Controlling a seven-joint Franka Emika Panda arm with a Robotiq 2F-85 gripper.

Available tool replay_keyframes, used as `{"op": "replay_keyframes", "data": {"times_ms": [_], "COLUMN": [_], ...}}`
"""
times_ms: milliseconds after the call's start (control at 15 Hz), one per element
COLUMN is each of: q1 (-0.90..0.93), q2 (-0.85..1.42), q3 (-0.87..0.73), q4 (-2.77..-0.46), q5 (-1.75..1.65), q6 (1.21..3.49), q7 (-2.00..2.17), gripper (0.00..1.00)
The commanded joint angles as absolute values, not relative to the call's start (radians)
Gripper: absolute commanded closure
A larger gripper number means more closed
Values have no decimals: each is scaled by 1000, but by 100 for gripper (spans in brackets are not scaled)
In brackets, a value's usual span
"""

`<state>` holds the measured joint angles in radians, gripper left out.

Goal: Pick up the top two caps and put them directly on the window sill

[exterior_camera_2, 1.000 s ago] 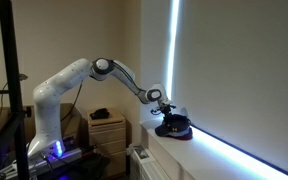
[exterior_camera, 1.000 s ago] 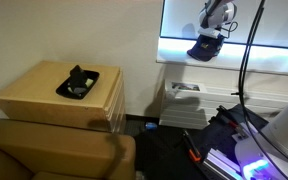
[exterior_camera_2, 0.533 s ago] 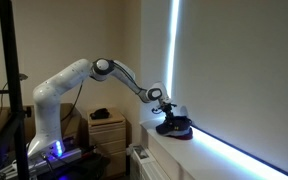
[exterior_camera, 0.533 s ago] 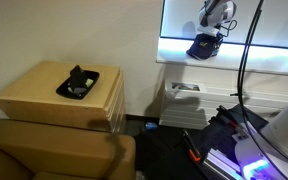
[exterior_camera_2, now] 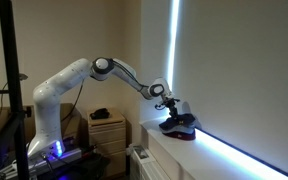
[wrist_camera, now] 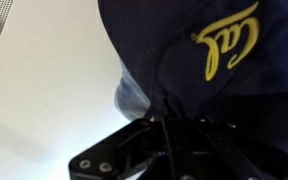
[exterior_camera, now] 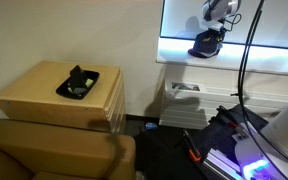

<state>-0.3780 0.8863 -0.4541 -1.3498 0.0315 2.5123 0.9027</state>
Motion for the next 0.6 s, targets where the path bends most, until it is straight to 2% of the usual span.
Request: {"op": "replay_keyframes", "data": {"times_ms": [0,533], "q1": [-389,-387], "q2": [823,783], "q3": [-431,-398], "q4": [-1342,-1363], "q5": [61,65], "q6": [2489,2420], "q7": [883,822], "gripper": [98,98]}}
